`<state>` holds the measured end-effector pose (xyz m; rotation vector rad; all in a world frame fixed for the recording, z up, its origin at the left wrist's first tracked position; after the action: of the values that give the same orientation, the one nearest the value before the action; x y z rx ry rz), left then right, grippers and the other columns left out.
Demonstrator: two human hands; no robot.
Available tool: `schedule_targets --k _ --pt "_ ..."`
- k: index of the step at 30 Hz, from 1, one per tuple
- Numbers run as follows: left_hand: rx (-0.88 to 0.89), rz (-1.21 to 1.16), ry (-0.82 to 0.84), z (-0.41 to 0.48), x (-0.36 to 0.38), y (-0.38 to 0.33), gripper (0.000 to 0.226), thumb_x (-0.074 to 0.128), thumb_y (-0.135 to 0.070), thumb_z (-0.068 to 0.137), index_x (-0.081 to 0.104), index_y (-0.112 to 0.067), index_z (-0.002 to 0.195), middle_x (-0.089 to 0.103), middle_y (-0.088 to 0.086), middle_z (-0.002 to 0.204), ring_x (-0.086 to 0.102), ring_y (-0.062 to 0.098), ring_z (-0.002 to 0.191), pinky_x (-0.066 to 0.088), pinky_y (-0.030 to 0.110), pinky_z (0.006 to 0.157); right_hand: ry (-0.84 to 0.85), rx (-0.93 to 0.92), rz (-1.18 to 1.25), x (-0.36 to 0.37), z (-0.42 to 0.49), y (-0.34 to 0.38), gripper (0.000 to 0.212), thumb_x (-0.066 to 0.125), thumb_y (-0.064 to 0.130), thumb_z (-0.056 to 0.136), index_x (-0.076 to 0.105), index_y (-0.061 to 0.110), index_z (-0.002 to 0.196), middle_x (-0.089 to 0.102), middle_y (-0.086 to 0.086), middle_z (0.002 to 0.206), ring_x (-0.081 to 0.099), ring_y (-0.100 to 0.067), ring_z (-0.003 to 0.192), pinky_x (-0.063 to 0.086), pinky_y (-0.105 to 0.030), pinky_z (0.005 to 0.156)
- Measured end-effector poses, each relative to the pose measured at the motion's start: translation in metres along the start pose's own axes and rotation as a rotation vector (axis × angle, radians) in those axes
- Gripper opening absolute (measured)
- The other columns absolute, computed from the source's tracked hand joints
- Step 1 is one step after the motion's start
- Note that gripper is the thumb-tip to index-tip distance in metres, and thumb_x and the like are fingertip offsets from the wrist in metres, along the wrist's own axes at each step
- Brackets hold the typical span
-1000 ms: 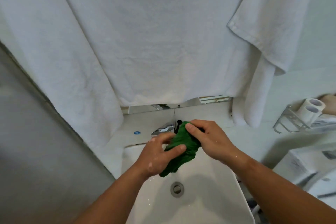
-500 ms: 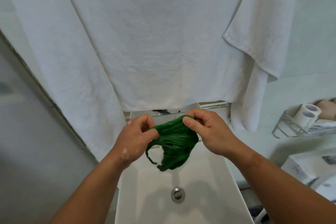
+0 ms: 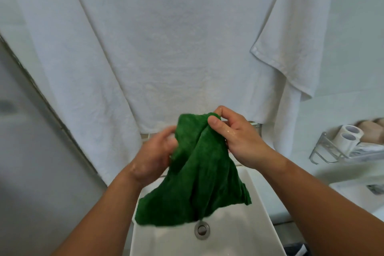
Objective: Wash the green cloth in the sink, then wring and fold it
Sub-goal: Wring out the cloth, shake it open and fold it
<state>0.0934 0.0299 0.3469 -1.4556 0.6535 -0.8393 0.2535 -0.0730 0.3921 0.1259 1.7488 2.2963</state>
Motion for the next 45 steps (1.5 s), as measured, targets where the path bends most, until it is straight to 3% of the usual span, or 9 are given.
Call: schedule_targets --k 5,11,16,24,27,31,34,37,45 --pt "-0.192 0.445 0.200 -0.003 -0.013 0.035 0.042 0.080 -0.029 0.077 0.073 -0.007 0.112 0.074 0.016 0.113 0.069 0.035 0.108 0.049 0.056 0.102 -0.049 0.000 -0.007 -0.005 0.004 0.019 0.022 0.056 0.027 0.101 0.054 0.012 0.085 0.064 -0.003 0.070 0.061 -0.016 0.062 0.049 -0.025 0.057" --pt "-0.246 -0.093 0.221 -0.011 -0.065 0.028 0.060 0.084 -0.016 0.076 0.059 0.006 0.126 0.061 0.030 0.124 0.063 0.041 0.108 0.053 0.047 0.093 -0.244 0.130 0.012 -0.033 0.001 0.007 0.027 0.055 0.036 0.101 0.055 0.016 0.084 0.054 -0.005 0.072 0.053 -0.016 0.062 0.043 -0.032 0.056" --pt "-0.366 -0.298 0.188 -0.039 -0.065 0.083 0.073 0.074 -0.061 0.079 0.069 0.001 0.117 0.069 0.021 0.101 0.067 0.033 0.096 0.051 0.042 0.088 -0.416 0.231 0.271 -0.049 0.002 -0.002 0.023 0.056 0.036 0.101 0.056 0.018 0.087 0.054 -0.008 0.079 0.053 -0.022 0.072 0.044 -0.039 0.066" --pt "-0.130 -0.744 0.280 -0.067 -0.036 0.084 0.093 0.028 -0.075 0.092 0.020 -0.009 0.157 0.026 0.023 0.160 0.021 0.040 0.149 0.009 0.057 0.121 -0.501 0.362 0.169 -0.078 -0.009 -0.039 0.029 0.054 0.039 0.102 0.056 0.016 0.084 0.056 -0.006 0.078 0.057 -0.022 0.072 0.047 -0.034 0.063" --pt "-0.216 -0.675 0.160 -0.067 -0.038 0.120 0.094 0.013 -0.075 0.095 0.014 -0.005 0.158 0.026 0.025 0.160 0.021 0.041 0.148 0.007 0.054 0.120 -0.528 0.392 -0.128 -0.084 -0.011 -0.066 0.027 0.048 0.042 0.103 0.061 0.021 0.090 0.063 -0.002 0.086 0.062 -0.022 0.081 0.047 -0.032 0.066" --pt "-0.306 -0.448 0.037 -0.071 -0.054 0.109 0.060 0.062 -0.030 0.097 0.045 0.004 0.143 0.053 0.031 0.136 0.052 0.045 0.126 0.040 0.054 0.108 -0.409 0.410 -0.599 -0.101 -0.015 -0.091 0.026 0.041 0.044 0.103 0.059 0.026 0.100 0.064 -0.001 0.102 0.061 -0.022 0.096 0.045 -0.036 0.077" --pt "-0.341 -0.434 -0.078 -0.062 -0.065 0.090 0.066 0.088 -0.023 0.072 0.062 0.006 0.126 0.060 0.034 0.127 0.063 0.048 0.111 0.055 0.054 0.090 -0.462 0.439 -0.238 -0.106 -0.013 -0.080 0.033 0.053 0.049 0.099 0.065 0.018 0.099 0.068 -0.014 0.105 0.065 -0.025 0.091 0.050 -0.039 0.080" --pt "-0.404 -0.493 -0.236 -0.061 -0.050 0.083 0.056 0.058 -0.039 0.090 0.065 0.005 0.124 0.062 0.031 0.127 0.066 0.045 0.109 0.056 0.052 0.090 -0.166 0.586 0.294 -0.066 -0.041 -0.106 0.046 0.061 0.050 0.092 0.069 0.011 0.116 0.073 -0.014 0.114 0.070 -0.028 0.107 0.053 -0.048 0.093" --pt "-0.462 -0.265 -0.497 -0.065 -0.075 0.079 0.051 0.043 -0.037 0.098 0.070 0.002 0.115 0.068 0.031 0.115 0.065 0.046 0.106 0.049 0.053 0.094 -0.087 0.728 -0.199 -0.073 -0.058 -0.122 0.014 0.065 0.013 0.095 0.071 0.009 0.107 0.077 -0.011 0.098 0.075 -0.028 0.092 0.059 -0.049 0.088"
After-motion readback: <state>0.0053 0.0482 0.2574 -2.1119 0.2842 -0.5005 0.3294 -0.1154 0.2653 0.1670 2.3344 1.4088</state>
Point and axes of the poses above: each hand's wrist, its own z-axis towards the middle knuckle, its own x-axis out of the palm, y = z × x, the point moved 5 cm from there along z, towards the middle knuckle
